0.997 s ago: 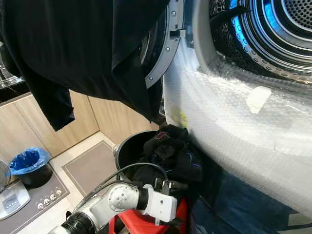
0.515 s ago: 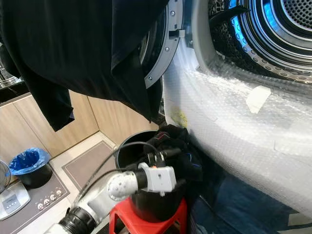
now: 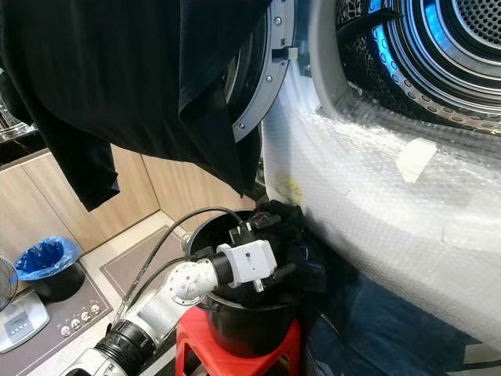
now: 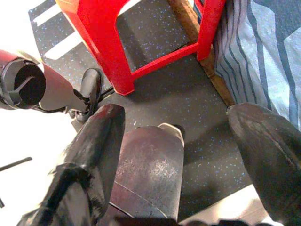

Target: Clothes washing

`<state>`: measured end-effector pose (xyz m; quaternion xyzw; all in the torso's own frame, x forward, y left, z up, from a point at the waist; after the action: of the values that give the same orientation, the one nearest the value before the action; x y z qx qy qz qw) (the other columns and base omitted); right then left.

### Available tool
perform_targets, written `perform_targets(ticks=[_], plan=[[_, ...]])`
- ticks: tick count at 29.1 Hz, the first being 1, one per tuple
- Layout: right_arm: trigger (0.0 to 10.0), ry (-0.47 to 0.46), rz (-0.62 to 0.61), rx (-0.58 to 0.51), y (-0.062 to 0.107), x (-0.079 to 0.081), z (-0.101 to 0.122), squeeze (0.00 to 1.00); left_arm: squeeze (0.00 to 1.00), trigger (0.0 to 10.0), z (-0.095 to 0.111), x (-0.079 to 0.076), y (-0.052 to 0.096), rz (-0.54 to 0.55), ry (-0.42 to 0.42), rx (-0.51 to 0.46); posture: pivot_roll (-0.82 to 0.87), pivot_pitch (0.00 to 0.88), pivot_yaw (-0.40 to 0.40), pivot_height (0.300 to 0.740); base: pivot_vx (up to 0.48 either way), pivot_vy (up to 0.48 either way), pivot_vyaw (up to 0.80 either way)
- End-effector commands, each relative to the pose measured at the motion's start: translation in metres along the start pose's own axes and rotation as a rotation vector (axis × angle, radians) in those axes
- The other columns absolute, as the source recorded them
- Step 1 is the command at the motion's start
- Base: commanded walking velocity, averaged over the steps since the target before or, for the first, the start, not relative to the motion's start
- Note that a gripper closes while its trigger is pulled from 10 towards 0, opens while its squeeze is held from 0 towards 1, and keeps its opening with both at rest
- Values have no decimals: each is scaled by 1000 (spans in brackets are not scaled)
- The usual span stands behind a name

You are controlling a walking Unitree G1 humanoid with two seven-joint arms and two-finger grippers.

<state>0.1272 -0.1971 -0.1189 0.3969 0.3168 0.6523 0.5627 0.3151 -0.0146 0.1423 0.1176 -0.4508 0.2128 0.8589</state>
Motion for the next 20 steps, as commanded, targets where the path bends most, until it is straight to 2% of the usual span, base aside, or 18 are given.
perform_targets(ticks=[1, 3, 7, 13, 20], plan=[[10000, -17, -3, 55, 2, 2, -16, 0, 0, 10000, -3, -11, 1, -57, 37, 6, -122, 11, 68, 740, 0, 0, 0], [10000, -20, -3, 54, 2, 3, -16, 0, 0, 10000, -5, -17, 3, -93, 56, -2, -122, 10, 66, 740, 0, 0, 0], [10000, -21, -2, 55, 2, 3, -16, 0, 0, 10000, -11, -17, 6, -109, 49, 14, -121, 12, 64, 740, 0, 0, 0], [10000, -18, 1, 54, 1, 5, -15, 0, 0, 10000, -31, -5, 18, -136, 66, 55, -123, 17, 60, 740, 0, 0, 0], [10000, -23, 3, 39, 1, 3, -12, 0, 0, 10000, -37, 6, 18, -153, 51, 59, -142, 20, 68, 740, 0, 0, 0]])
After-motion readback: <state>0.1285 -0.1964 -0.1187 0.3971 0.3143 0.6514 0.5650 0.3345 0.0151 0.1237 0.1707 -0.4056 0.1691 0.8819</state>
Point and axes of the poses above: a point about 5 cm out from each wrist's last joint towards the gripper, its own y axis pointing back from the gripper into the wrist, its own z axis along the axis of the wrist's last joint, x = y × z, the point moved 2 cm from there along -y, pointing out of the wrist towards the gripper, and after that the axes turned 15 degrees about -y, right-handed, at the moved point
